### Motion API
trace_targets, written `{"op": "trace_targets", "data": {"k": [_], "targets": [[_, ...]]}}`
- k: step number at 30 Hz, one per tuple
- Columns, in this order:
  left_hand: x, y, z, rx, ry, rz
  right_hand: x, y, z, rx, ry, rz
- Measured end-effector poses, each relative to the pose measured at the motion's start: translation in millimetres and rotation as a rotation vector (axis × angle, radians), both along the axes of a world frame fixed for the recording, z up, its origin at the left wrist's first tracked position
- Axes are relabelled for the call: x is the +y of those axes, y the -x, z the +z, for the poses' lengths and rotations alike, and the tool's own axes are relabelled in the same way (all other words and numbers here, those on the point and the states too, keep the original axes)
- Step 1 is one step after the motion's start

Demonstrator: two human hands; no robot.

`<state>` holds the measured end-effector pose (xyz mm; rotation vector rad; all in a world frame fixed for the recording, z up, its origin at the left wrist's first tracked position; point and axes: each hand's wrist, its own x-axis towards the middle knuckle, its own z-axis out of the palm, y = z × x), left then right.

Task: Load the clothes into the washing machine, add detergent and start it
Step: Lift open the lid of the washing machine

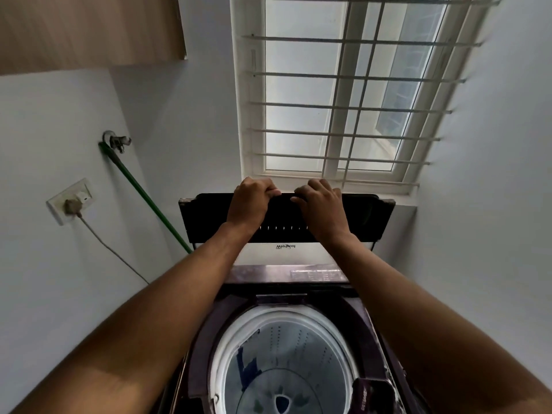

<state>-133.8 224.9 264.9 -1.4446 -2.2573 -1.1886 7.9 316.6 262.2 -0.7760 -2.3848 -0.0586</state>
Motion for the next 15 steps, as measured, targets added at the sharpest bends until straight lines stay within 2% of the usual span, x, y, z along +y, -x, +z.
{"op": "trace_targets", "data": {"k": [6, 10, 15], "targets": [[31.1, 15.2, -3.7, 0.171, -0.007, 0.017, 25.9, 12.4, 2.2, -0.177, 0.028, -0.004], [42.5, 26.0, -9.8, 0.164, -0.013, 0.012, 43.4, 29.3, 2.0, -0.189, 0.037, -0.006], [57.7, 41.9, -14.4, 0.105, 0.086, -0.003, 61.4, 49.9, -1.5, -0.217, 0.088, -0.024]]}}
